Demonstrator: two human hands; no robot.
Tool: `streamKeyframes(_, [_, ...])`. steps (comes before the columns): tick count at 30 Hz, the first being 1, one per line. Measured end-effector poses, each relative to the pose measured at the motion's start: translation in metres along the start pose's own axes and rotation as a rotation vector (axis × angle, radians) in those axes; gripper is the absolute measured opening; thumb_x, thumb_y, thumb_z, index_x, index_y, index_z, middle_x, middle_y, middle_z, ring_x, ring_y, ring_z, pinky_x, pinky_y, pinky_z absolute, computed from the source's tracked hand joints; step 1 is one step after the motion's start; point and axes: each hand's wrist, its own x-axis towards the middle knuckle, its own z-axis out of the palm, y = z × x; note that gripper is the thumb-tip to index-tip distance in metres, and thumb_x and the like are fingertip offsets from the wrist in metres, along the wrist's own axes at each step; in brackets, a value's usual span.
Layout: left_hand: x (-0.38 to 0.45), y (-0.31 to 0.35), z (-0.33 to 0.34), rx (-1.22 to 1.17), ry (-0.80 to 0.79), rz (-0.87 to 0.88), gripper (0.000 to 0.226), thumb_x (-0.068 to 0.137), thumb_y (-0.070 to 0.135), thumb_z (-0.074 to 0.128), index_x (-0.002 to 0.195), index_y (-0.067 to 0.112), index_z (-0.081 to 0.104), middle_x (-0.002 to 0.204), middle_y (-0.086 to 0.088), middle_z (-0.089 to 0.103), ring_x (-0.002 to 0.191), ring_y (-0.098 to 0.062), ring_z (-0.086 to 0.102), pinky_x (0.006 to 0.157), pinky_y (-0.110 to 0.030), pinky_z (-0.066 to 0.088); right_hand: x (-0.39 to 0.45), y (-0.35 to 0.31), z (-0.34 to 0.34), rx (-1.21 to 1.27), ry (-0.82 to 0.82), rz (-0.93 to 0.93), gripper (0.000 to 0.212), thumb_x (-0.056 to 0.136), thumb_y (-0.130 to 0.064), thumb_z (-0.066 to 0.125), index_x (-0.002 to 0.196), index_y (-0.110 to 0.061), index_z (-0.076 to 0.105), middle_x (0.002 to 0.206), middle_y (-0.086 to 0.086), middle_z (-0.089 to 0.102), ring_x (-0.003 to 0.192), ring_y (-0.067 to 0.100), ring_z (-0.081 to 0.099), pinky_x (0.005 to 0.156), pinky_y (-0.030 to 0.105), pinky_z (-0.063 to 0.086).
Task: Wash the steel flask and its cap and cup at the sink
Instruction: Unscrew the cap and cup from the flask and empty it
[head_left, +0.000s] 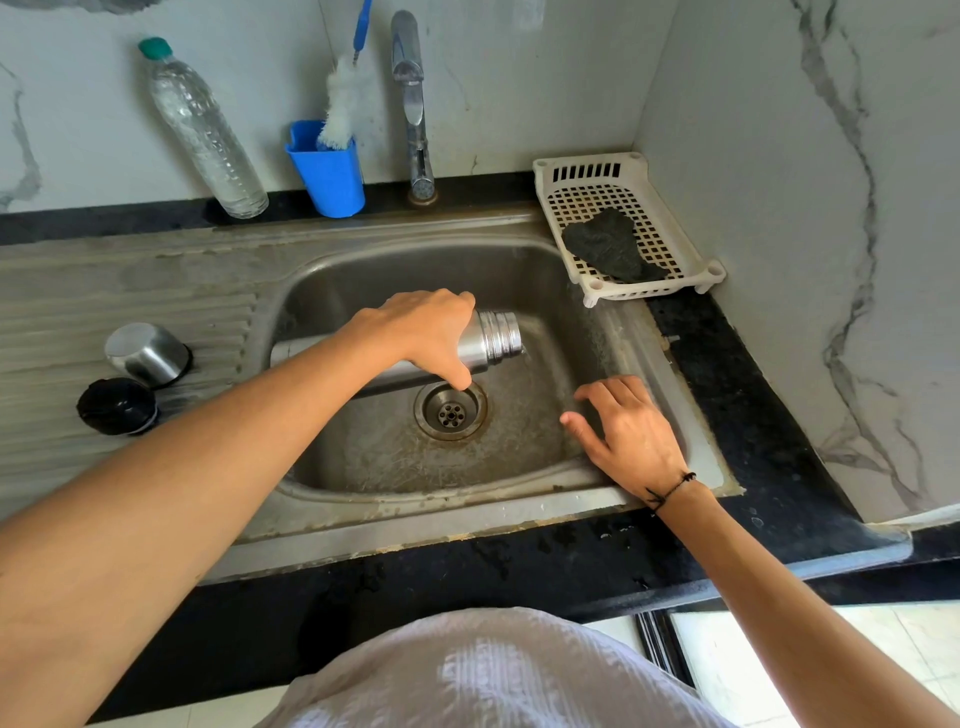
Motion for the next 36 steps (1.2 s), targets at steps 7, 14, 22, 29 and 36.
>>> streamKeyframes(7, [-0.0008, 0.0012, -0.0007, -0.005, -0.011, 0.005, 0.050, 0.067, 0.038, 0.077, 0.092, 0.014, 0.041, 0.079, -0.003, 0.049, 0.063, -0.014, 0.047, 0.049, -0.028, 0.038, 0.0000, 0.0004, -0.0001, 0.003, 0.001, -0.006, 0.053, 0.091, -0.051, 0.036, 0.099, -0.007, 0.064, 0.093, 0.008, 0.065, 0.099, 0.028, 0.055, 0.072, 0.038, 0.053])
streamKeyframes(14, [-0.0005, 0.0013, -0.0001, 0.004, -0.013, 0.010, 0.059, 0.067, 0.039, 0.077, 0.108, 0.009, 0.045, 0.081, -0.003, 0.050, 0.063, -0.014, 0.049, 0.049, -0.027, 0.039, 0.0002, 0.0006, 0.0004, -0.006, 0.000, -0.010, 0.053, 0.091, -0.051, 0.036, 0.098, -0.007, 0.064, 0.093, 0.008, 0.065, 0.098, 0.028, 0.055, 0.074, 0.036, 0.051])
streamKeyframes(22, [0.0004, 0.0035, 0.0003, -0.005, -0.024, 0.007, 0.055, 0.067, 0.039, 0.077, 0.100, 0.011, 0.044, 0.080, -0.003, 0.049, 0.062, -0.014, 0.047, 0.048, -0.028, 0.037, -0.0002, -0.0007, -0.0001, -0.010, 0.016, -0.009, 0.052, 0.091, -0.051, 0.036, 0.098, -0.007, 0.065, 0.093, 0.008, 0.065, 0.098, 0.028, 0.056, 0.071, 0.035, 0.051])
streamKeyframes(29, [0.0009, 0.0034, -0.0024, -0.007, -0.031, -0.002, 0.053, 0.066, 0.039, 0.077, 0.096, 0.012, 0.043, 0.079, -0.002, 0.049, 0.063, -0.015, 0.048, 0.049, -0.029, 0.038, -0.0001, -0.0003, 0.0002, -0.003, 0.022, -0.010, 0.052, 0.091, -0.050, 0.036, 0.097, -0.007, 0.064, 0.092, 0.008, 0.065, 0.097, 0.029, 0.056, 0.072, 0.035, 0.051])
streamKeyframes(36, [-0.0024, 0.0046, -0.0030, -0.008, -0.045, -0.010, 0.052, 0.067, 0.039, 0.077, 0.096, 0.011, 0.043, 0.078, -0.002, 0.048, 0.062, -0.015, 0.048, 0.049, -0.030, 0.038, 0.0003, -0.0006, 0.0002, -0.009, 0.013, -0.004, 0.054, 0.091, -0.052, 0.035, 0.098, -0.007, 0.064, 0.093, 0.009, 0.065, 0.097, 0.029, 0.056, 0.072, 0.035, 0.051])
